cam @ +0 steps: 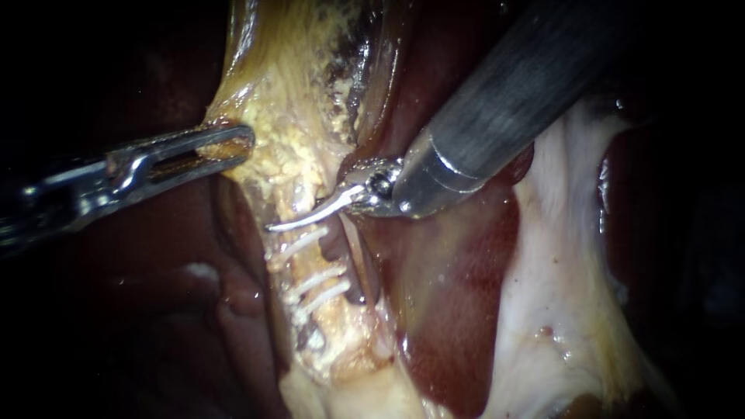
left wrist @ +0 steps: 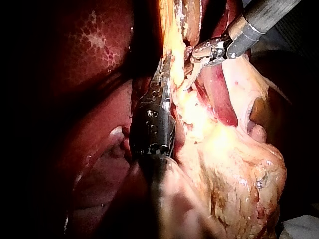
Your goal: Go to the cutting position left tube
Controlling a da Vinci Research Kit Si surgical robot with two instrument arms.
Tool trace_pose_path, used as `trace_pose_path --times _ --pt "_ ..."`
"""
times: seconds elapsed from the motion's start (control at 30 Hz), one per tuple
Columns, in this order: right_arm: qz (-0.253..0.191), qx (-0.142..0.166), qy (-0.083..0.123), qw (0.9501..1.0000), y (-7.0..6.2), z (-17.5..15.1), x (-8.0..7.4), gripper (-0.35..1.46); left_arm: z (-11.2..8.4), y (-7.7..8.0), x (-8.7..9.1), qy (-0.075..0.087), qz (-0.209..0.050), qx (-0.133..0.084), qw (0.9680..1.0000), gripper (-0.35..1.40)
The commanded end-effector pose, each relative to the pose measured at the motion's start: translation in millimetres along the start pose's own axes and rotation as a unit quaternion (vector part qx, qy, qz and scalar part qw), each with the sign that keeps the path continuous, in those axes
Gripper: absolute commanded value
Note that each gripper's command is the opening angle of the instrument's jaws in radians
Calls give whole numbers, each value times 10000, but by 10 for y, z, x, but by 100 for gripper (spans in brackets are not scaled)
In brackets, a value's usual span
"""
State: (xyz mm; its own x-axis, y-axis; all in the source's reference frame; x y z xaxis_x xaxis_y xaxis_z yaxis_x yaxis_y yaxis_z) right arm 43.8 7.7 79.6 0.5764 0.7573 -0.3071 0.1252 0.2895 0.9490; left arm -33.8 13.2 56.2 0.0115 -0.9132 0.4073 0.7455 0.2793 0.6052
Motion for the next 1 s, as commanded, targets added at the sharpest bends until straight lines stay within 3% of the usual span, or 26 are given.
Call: trace_pose_path --times 0.03,0.7,1.0 --pt "-4 -7 3 10000 0 0 1 140 0 0 0 -1 1 0 10000 -35" --pt "11 42 40 10000 -2 5 3 141 -3 -4 0 3 0 10 10000 -35" --pt "-83 46 41 9999 -10 -15 -7 143 -9 -7 -1 10 -6 12 10000 -35"
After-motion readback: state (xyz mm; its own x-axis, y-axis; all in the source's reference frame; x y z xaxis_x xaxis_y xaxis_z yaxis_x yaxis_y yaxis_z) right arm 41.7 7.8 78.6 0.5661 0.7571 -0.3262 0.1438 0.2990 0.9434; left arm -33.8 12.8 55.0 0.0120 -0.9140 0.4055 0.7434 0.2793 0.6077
